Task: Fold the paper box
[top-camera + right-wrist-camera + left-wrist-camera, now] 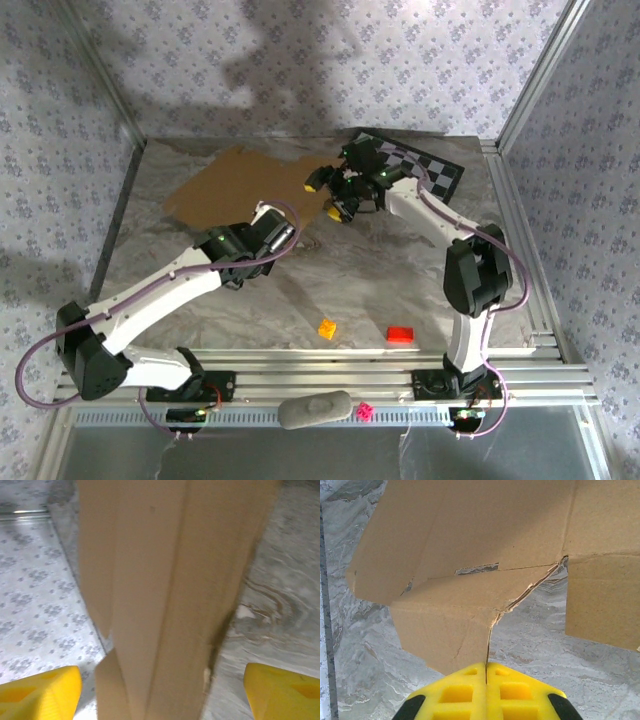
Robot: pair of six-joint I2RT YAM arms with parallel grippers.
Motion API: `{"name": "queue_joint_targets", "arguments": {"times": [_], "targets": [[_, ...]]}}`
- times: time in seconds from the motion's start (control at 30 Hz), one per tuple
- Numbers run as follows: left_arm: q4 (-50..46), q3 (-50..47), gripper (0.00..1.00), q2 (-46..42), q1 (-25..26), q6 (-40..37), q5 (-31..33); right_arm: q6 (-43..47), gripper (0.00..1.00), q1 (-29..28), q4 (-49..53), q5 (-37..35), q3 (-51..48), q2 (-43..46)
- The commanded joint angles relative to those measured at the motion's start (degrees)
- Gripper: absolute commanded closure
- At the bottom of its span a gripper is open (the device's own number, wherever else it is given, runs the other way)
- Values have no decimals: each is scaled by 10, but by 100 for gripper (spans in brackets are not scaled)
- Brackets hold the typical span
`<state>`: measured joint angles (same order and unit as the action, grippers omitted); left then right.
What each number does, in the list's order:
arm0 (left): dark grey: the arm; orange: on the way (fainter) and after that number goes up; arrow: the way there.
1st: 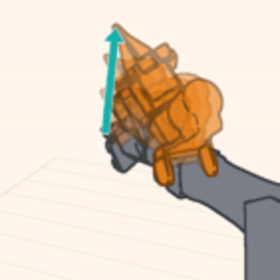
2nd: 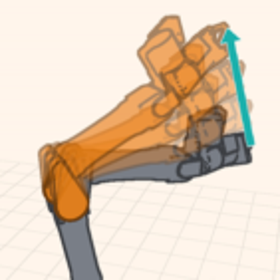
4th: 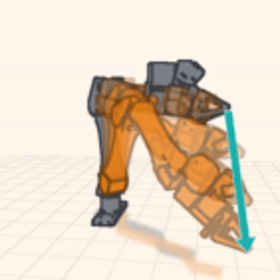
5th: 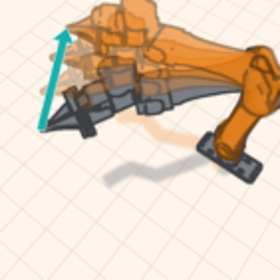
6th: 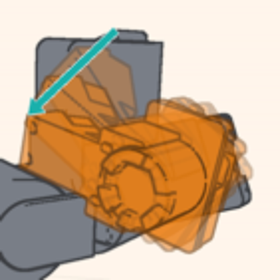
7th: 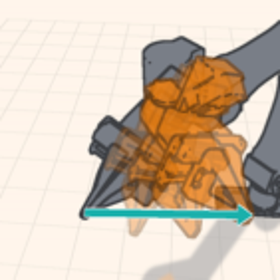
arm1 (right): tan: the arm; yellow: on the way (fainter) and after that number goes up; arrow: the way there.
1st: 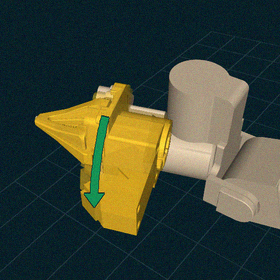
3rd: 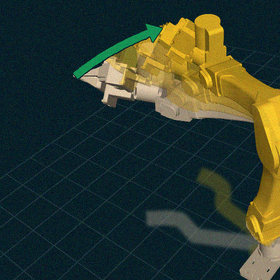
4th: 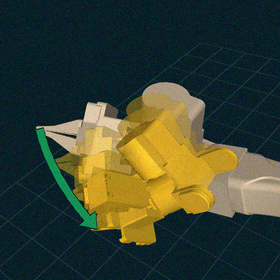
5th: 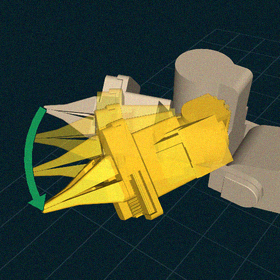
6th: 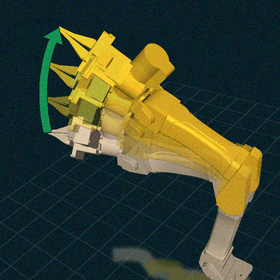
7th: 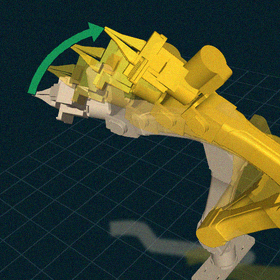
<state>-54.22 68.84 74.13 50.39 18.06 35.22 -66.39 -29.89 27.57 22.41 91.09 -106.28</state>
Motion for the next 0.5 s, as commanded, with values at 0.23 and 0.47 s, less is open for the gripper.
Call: {"name": "queue_joint_targets", "arguments": {"times": [0.23,0.47], "targets": [[-13,3,100,-40,3,-14,2,-85,27,15,-127,1,-65,3],[-28,6,100,-68,3,4,16,-187,100,8,-213,-25,-26,-25]]}}
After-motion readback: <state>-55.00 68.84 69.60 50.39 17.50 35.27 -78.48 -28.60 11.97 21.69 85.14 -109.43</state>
